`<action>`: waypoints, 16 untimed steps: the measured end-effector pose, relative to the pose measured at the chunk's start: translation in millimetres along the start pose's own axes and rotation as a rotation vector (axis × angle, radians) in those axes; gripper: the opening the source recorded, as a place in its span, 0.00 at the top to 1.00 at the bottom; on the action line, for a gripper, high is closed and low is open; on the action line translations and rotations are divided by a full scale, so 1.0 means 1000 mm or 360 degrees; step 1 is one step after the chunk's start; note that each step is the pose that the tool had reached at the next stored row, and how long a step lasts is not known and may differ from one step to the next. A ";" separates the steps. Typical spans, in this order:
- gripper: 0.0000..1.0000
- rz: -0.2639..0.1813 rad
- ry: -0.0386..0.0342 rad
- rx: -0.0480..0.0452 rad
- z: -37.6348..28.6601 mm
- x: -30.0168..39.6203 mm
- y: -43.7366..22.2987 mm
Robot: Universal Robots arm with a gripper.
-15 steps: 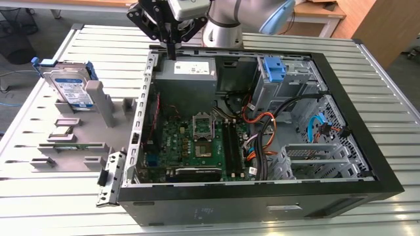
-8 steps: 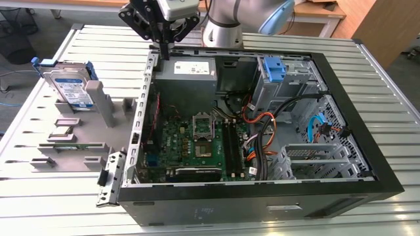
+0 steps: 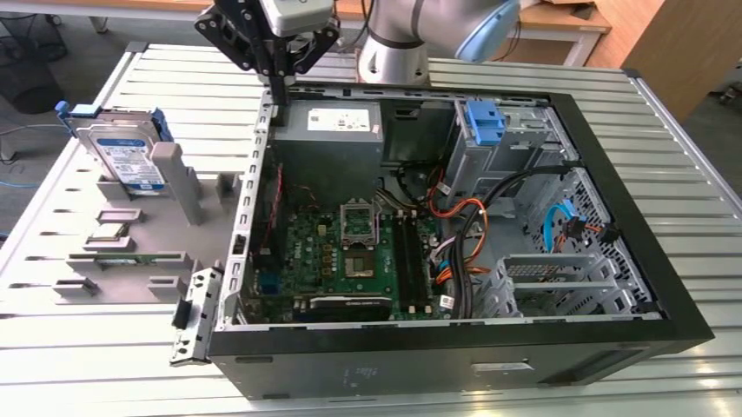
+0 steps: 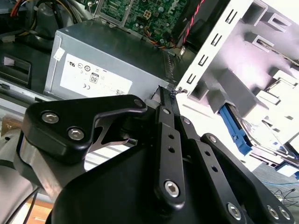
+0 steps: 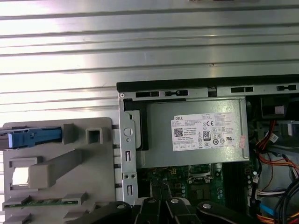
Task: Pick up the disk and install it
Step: 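Reach for the disk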
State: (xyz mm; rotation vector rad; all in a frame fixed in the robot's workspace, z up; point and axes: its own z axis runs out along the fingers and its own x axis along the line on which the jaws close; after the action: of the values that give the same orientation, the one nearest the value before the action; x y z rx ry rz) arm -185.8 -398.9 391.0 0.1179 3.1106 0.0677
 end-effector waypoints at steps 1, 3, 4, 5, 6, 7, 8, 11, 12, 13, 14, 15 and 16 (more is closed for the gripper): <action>0.89 0.0000 0.0000 0.0000 0.0000 0.0009 -0.0001; 0.89 0.0000 0.0000 0.0000 0.0000 0.0025 -0.0002; 0.89 0.0000 0.0000 0.0000 0.0000 0.0033 -0.0002; 0.89 0.0000 0.0000 0.0000 -0.0001 0.0041 -0.0003; 0.89 0.0000 0.0000 0.0000 -0.0001 0.0049 -0.0004; 0.89 0.0000 0.0000 0.0000 -0.0001 0.0058 -0.0004; 0.89 0.0000 0.0000 0.0000 -0.0001 0.0066 -0.0005; 0.89 0.0000 0.0000 0.0000 -0.0002 0.0091 -0.0007; 0.89 0.0000 0.0000 0.0000 -0.0002 0.0099 -0.0008; 0.89 0.0000 0.0000 0.0000 -0.0002 0.0107 -0.0008; 0.89 0.0000 0.0000 0.0000 -0.0002 0.0115 -0.0009; 0.89 0.0000 0.0000 0.0000 -0.0002 0.0123 -0.0009; 0.89 0.0000 0.0000 0.0000 -0.0002 0.0131 -0.0010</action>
State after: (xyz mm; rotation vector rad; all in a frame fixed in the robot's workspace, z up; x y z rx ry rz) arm -198.9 -398.9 390.8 0.1178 3.1105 0.0678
